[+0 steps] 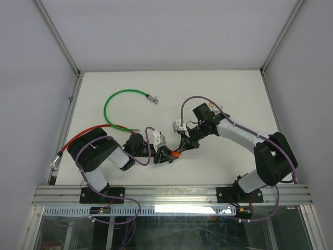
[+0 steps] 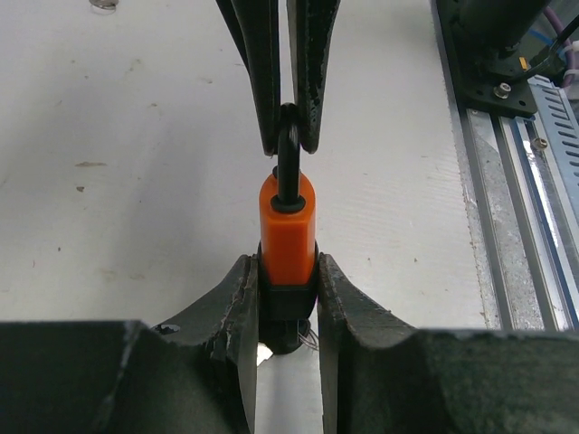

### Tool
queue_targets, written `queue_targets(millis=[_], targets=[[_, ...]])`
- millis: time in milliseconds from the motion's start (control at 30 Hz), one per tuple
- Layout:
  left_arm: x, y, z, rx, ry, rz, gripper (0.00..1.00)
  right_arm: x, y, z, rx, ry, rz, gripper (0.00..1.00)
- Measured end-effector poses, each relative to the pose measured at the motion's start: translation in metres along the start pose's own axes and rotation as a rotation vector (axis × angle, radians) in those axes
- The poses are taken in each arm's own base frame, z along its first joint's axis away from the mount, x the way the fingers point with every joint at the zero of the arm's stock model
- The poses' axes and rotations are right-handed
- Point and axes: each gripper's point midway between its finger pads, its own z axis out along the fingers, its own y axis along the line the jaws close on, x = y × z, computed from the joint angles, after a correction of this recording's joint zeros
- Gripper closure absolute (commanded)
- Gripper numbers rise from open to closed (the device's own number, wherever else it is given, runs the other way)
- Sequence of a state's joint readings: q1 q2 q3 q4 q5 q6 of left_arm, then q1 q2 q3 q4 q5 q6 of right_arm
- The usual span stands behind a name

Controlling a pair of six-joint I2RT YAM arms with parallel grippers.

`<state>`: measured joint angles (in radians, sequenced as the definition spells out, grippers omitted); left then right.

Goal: Lock with the key
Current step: Lock the lock.

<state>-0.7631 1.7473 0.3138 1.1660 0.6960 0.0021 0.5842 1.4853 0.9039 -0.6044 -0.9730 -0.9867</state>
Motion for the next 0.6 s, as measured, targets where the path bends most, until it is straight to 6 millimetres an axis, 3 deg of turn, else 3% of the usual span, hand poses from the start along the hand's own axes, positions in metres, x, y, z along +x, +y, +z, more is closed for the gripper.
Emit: queue_targets(millis=[233, 433, 600], targets=[[0.0, 0.004, -0.012, -0.018, -0.028, -0.001, 1.0, -0.021, -0.007, 0.022, -0.04, 0.095, -0.042, 1.0], [0.008, 0.008, -0.016, -0.031, -0.025, -0.019, 1.0, -0.036, -0.007, 0.061, -0.118, 0.108, -0.135, 1.0], [0.008, 0.007, -0.019, -0.032, -0.041, -0.04, 1.0, -0.04, -0.009, 0.06, -0.114, 0.087, -0.142, 1.0]])
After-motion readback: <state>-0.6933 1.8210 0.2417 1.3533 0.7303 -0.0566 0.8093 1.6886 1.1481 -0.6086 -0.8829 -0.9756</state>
